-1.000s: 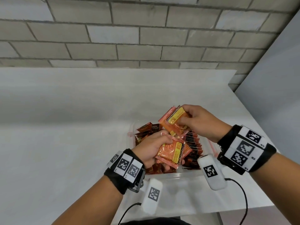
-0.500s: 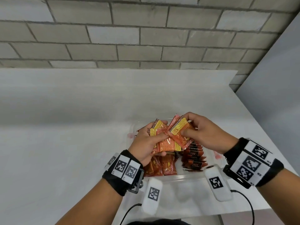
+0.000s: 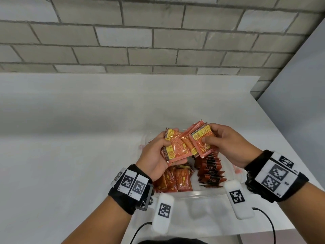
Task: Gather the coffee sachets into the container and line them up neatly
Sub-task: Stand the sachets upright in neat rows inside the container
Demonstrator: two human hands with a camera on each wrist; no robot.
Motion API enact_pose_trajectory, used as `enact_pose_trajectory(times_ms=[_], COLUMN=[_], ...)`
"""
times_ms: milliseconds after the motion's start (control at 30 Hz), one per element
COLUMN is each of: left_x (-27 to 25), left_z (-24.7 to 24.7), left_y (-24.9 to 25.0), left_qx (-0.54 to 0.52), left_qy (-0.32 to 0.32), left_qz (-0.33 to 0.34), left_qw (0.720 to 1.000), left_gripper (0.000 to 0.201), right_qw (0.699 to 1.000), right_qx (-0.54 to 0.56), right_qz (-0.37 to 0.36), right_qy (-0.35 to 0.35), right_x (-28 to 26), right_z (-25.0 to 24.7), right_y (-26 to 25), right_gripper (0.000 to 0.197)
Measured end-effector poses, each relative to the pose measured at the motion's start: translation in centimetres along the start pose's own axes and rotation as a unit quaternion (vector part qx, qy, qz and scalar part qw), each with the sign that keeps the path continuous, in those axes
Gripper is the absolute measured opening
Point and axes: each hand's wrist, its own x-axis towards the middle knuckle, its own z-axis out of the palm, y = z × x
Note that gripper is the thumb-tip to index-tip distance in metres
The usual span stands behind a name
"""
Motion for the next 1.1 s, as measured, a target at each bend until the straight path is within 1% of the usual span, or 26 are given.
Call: enact_pose_trajectory(times_ms=[100, 233, 367, 467, 600, 700, 800, 933, 1000, 1100], left_x=[0.2, 0.6, 0.7, 0.7, 0.6, 0.6, 0.6, 0.7, 0.7, 0.6], left_z=[0.2, 0.5, 1.1, 1.4, 1.3, 1.1, 1.4, 1.9, 2.0, 2.2], left_y=[-0.1, -0.4, -0.9, -1.0, -0.6, -0.7, -1.0, -1.5, -1.5, -1.2], left_qx=[-0.008, -0.025, 0.002, 0.008, -0.041, -0.034, -0.011, 0.019, 0.003, -0.052], left_qy=[0.012, 0.034, 0.037, 0.043, 0.049, 0.058, 0.05, 0.043, 0.043, 0.036], left_qz=[0.039, 0.104, 0.155, 0.176, 0.146, 0.135, 0.139, 0.14, 0.127, 0.095], left_qw=[0.999, 0.994, 0.987, 0.983, 0.987, 0.989, 0.989, 0.989, 0.991, 0.993], left_gripper=[0.039, 0.047, 0.051, 0.05, 0.03, 0.038, 0.049, 0.053, 0.048, 0.032], right_qw=[0.996, 0.98, 0.969, 0.961, 0.961, 0.963, 0.963, 0.965, 0.967, 0.967], right_qx=[0.079, 0.168, 0.199, 0.225, 0.235, 0.229, 0.229, 0.222, 0.218, 0.222], right_qz=[0.047, 0.106, 0.148, 0.158, 0.147, 0.142, 0.143, 0.138, 0.132, 0.125], right_qy=[0.006, 0.016, -0.004, -0.017, 0.015, 0.021, 0.02, 0.018, 0.024, 0.033], right_x=[0.2, 0.3, 0.3, 0.2, 0.2, 0.1, -0.1, -0.3, -0.3, -0.3], right_z=[0.1, 0.7, 1.7, 2.0, 1.5, 1.2, 1.3, 1.6, 1.5, 1.1], right_y=[0.4, 0.7, 0.6, 0.1, 0.0, 0.0, 0.2, 0.4, 0.3, 0.2], right_gripper=[0.024, 0.023, 0.02, 0.019, 0.022, 0.022, 0.023, 0.025, 0.024, 0.024])
